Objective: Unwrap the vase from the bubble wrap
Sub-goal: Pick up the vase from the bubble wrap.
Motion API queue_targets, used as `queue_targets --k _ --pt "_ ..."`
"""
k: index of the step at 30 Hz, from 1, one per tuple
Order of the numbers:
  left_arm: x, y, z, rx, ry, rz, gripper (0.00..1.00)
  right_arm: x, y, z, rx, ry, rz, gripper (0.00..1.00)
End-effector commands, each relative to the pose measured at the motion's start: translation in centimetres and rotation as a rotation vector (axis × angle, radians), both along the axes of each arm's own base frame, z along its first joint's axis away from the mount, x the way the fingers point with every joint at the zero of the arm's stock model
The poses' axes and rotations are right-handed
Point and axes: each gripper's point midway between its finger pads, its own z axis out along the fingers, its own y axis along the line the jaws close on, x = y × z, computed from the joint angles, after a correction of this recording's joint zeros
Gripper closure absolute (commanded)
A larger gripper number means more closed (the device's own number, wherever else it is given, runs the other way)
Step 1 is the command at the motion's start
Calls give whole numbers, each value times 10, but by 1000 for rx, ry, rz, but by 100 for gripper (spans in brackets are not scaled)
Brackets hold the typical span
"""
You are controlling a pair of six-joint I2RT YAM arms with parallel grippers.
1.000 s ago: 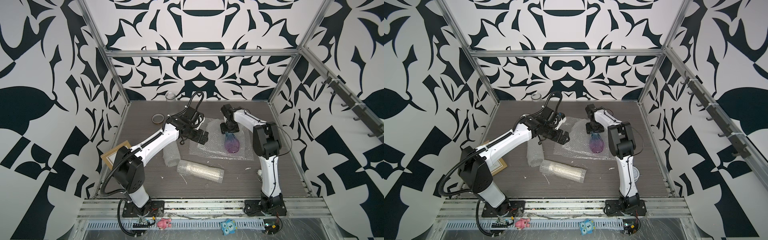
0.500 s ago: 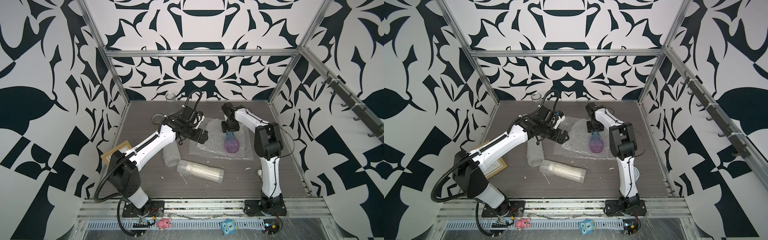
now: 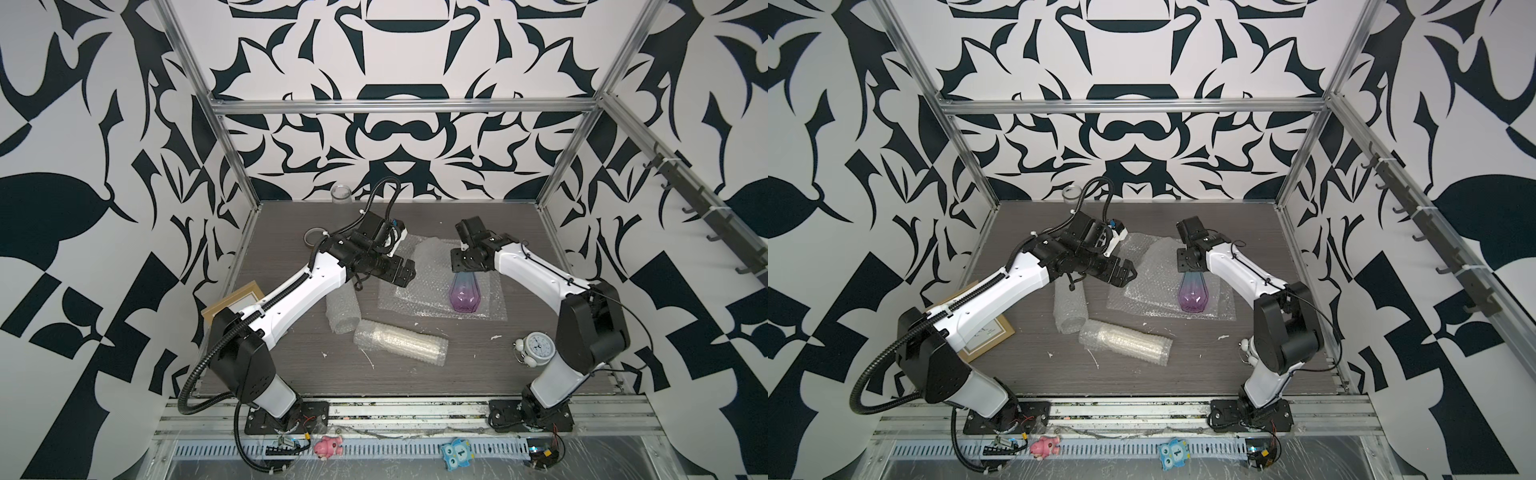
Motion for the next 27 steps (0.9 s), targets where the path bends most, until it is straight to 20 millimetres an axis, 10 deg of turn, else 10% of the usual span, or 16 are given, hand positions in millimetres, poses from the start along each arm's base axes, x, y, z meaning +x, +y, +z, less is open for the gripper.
queue_targets --k 1,27 --pt "-5 5 2 -3 -8 0 1 3 4 22 33 -128 -36 59" --pt "-10 0 12 -53 -15 -25 1 -62 7 115 136 -578 22 60"
